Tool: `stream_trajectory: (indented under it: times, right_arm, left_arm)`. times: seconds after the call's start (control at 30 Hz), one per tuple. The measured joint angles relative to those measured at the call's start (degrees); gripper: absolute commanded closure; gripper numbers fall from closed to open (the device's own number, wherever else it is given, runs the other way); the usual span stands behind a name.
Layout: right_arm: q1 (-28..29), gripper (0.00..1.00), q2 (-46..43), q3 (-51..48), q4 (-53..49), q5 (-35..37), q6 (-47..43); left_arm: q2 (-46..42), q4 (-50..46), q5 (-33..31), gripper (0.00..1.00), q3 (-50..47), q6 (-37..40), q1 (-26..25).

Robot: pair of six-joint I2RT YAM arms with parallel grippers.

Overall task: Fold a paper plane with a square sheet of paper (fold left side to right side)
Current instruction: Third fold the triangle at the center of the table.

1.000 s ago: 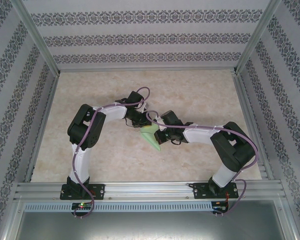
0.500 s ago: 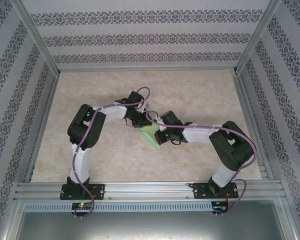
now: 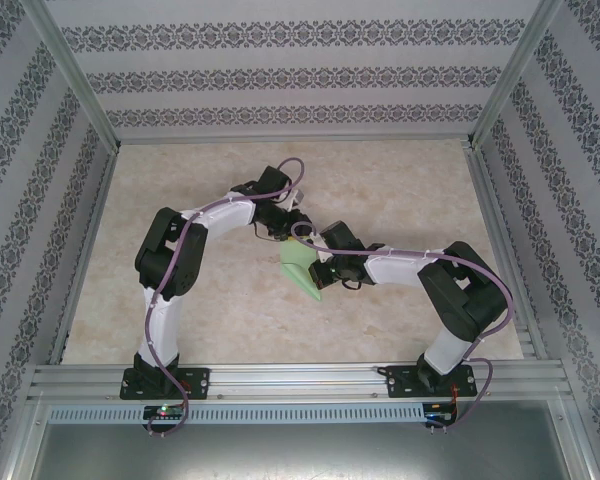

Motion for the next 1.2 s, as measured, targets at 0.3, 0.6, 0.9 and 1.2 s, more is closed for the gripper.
stream_trajectory:
  times: [0.3,0.6,0.9,1.2]
  right_arm:
    - [0.02,1.00,0.09,0.22,-0.28,0.00,-0.04]
    - [0.09,1.00,0.46,1.20,-1.75,0.00,-1.36]
    - [0.37,1.00,0.52,1.40,-2.03,0.07,-1.53]
    - [0.48,1.00,0.63,1.77,-2.73,0.04,-1.55]
  left_arm:
    - [-8.72,0.61,-0.35,0.84,-7.96,0.74,4.70]
    - [-16.83,12.70,5.44,0.85,-25.35,-5.27,2.97]
    - [-13.22,19.39,6.86,0.87,-26.29,-9.49,-3.39]
    - [-10.82,19.61,4.63,0.87,-27.58,-10.60,-3.76]
